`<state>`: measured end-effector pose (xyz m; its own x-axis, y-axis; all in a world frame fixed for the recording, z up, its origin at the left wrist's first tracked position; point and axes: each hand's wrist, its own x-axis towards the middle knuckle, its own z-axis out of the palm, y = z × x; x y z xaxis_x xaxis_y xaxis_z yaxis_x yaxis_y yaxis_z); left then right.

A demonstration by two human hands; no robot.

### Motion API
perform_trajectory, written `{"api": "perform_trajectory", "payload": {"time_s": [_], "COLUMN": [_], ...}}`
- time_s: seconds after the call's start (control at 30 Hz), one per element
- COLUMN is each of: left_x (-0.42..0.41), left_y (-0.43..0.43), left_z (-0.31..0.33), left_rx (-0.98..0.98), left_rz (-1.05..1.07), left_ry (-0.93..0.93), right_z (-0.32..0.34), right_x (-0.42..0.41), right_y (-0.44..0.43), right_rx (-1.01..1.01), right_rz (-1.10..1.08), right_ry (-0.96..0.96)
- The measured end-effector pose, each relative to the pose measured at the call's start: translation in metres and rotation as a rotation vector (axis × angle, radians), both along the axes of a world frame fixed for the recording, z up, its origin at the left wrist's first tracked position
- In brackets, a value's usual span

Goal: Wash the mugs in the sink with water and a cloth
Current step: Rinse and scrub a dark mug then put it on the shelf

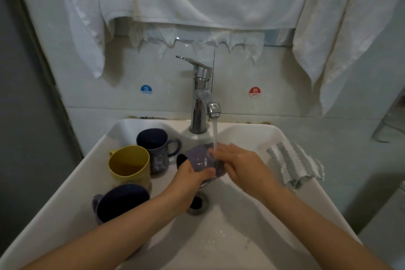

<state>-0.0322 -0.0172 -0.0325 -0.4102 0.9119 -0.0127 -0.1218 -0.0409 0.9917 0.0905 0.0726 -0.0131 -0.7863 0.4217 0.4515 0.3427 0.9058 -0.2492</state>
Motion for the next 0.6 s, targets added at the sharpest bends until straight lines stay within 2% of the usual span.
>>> {"api": "perform_trajectory", "payload": {"time_s": [0.1,0.2,0.27,0.37,0.43,0.5,0.53,0.57,0.6], "left_x": [0.001,0.003,0.004,-0.002,-0.005,0.007,0.017,0.022,0.023], "left_y": [0.0,-0.004,-0.003,-0.001,-0.004,0.003,0.003,-0.006,-0.007], "left_z": [0.0,0.008,0.007,-0.003,-0.002,-0.004,-0.004,-0.002,-0.002], "left_rx": [-0.023,0.055,0.069,0.055,0.027,-0.028,-0.087,-0.142,-0.209], "left_rz": [0.003,-0.043,-0.059,-0.052,-0.048,-0.047,-0.032,-0.038,0.019], "left_ry": [-0.006,0.097,0.104,0.064,0.064,0.109,0.165,0.119,0.196], "right_z": [0.003,0.0,-0.001,-0.001,0.001,0.0,-0.002,-0.004,-0.005], "right_x": [0.0,-0.006,-0.006,-0.002,-0.001,-0.005,-0.008,-0.01,-0.01], "right_y": [-0.001,-0.021,-0.019,0.0,0.003,-0.012,-0.019,-0.023,-0.022], "right_rx": [0.025,0.071,0.075,0.039,0.054,0.127,0.128,0.112,0.086], "right_rz": [-0.041,0.122,0.154,0.02,-0.034,0.067,0.145,0.199,0.225], "right_ry": [-0.013,-0.01,-0.011,0.039,0.061,0.09,0.072,0.042,0.019]}}
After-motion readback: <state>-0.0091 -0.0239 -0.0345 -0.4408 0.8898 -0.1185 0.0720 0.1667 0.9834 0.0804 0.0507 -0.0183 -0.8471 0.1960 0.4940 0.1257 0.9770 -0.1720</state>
